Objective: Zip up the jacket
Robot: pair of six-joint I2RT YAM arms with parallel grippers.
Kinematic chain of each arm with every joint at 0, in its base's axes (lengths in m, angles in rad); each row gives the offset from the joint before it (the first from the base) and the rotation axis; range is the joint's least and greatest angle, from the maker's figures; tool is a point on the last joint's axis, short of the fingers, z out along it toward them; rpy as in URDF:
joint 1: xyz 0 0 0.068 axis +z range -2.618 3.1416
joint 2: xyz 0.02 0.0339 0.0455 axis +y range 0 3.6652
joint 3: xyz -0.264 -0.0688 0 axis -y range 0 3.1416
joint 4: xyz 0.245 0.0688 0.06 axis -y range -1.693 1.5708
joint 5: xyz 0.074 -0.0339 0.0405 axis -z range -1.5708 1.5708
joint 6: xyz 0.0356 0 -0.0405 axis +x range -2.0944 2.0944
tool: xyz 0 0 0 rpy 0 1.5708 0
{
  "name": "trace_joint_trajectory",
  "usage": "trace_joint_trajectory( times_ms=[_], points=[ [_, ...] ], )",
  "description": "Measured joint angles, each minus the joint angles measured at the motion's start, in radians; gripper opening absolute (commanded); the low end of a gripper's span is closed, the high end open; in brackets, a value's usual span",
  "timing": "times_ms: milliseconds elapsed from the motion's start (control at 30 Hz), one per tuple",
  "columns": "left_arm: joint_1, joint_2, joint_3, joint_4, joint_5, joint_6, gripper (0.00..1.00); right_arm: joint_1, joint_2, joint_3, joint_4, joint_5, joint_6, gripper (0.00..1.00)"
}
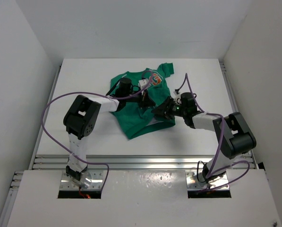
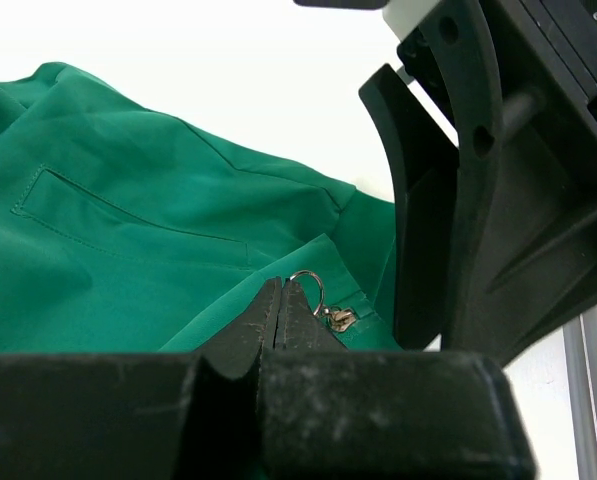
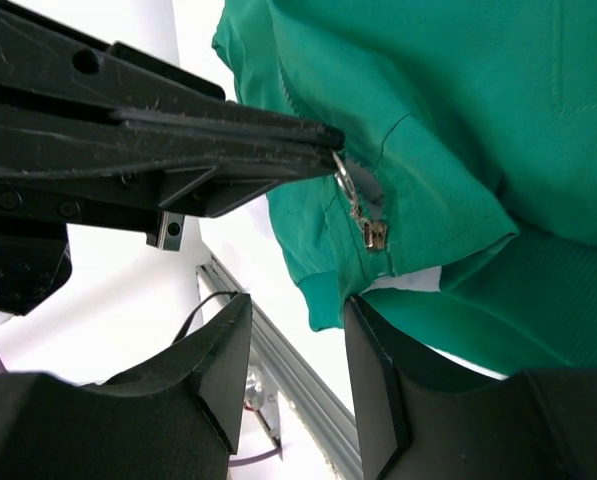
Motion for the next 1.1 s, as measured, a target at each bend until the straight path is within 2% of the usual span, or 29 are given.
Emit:
trace_joint_trajectory(
  times_ms=[667, 833, 967, 1033, 1067, 1100],
  points=[
    [0.008, 0.001, 0.0, 0.018, 0.003, -0.019, 0.0, 0.012, 0.034, -0.001, -0.002, 0.006, 0.014, 0.45],
    [0.008, 0.001, 0.0, 0.022, 0.004, -0.02, 0.0, 0.016, 0.071, 0.027, 0.004, 0.014, 0.018, 0.42],
    [0.008, 0.001, 0.0, 0.023, 0.003, -0.029, 0.0, 0.02, 0.099, 0.057, 0.008, 0.028, 0.019, 0.32],
    [0.009, 0.001, 0.0, 0.029, 0.003, -0.035, 0.0, 0.02, 0.11, 0.068, 0.008, 0.036, 0.02, 0.2],
    [0.01, 0.001, 0.0, 0.033, 0.003, -0.037, 0.0, 0.02, 0.113, 0.072, 0.006, 0.038, 0.016, 0.06],
    [0.01, 0.001, 0.0, 0.037, 0.003, -0.038, 0.0, 0.02, 0.115, 0.076, 0.005, 0.042, 0.014, 0.03]
  ],
)
